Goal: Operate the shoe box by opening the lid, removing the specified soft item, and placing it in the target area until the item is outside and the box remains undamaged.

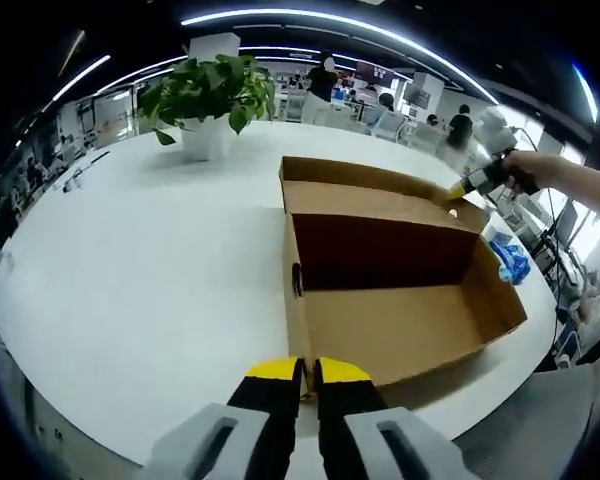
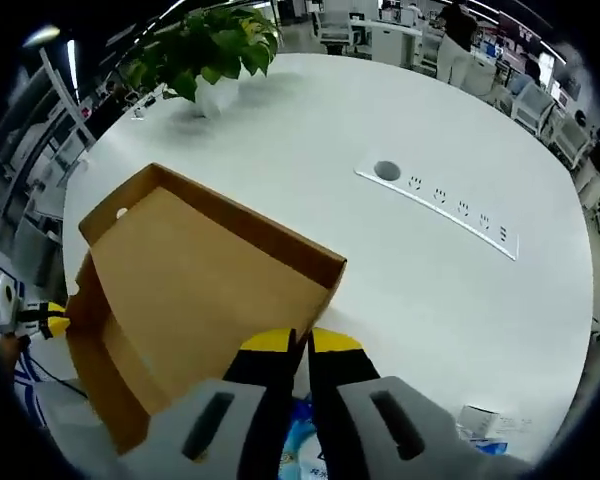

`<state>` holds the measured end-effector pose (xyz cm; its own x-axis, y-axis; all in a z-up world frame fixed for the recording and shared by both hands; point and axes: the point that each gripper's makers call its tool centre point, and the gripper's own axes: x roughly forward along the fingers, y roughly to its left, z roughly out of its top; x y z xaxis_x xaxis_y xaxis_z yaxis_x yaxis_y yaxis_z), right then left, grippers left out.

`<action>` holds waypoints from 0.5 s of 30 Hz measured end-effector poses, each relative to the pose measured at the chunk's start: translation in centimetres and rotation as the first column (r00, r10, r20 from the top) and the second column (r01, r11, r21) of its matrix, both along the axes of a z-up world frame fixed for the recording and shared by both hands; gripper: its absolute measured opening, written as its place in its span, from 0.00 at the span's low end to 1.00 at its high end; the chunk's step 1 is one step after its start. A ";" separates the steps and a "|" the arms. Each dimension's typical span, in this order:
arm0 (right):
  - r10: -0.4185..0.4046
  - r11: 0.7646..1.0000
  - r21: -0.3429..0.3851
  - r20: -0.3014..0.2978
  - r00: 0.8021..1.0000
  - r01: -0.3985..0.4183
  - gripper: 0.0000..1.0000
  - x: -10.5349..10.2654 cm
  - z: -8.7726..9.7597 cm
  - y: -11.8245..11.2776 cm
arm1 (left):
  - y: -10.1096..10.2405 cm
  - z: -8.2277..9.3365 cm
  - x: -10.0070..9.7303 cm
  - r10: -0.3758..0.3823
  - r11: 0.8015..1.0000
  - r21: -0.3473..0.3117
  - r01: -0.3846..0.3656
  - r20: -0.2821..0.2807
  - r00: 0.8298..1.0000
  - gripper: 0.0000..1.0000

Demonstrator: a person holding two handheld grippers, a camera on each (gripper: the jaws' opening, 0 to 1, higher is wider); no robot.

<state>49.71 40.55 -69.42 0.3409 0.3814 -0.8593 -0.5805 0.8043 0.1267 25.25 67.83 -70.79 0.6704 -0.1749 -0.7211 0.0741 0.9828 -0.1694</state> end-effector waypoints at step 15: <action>0.021 0.999 0.034 0.097 0.995 -0.025 0.02 -0.7 3.3 -0.2 | 0.0 0.0 -0.1 -0.012 1.000 0.017 0.012 0.006 1.000 0.04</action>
<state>49.06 40.31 -66.14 0.4125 0.4194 -0.8087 -0.6096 0.7868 0.0971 25.15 67.80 -70.76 0.6730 -0.1705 -0.7198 0.0868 0.9845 -0.1521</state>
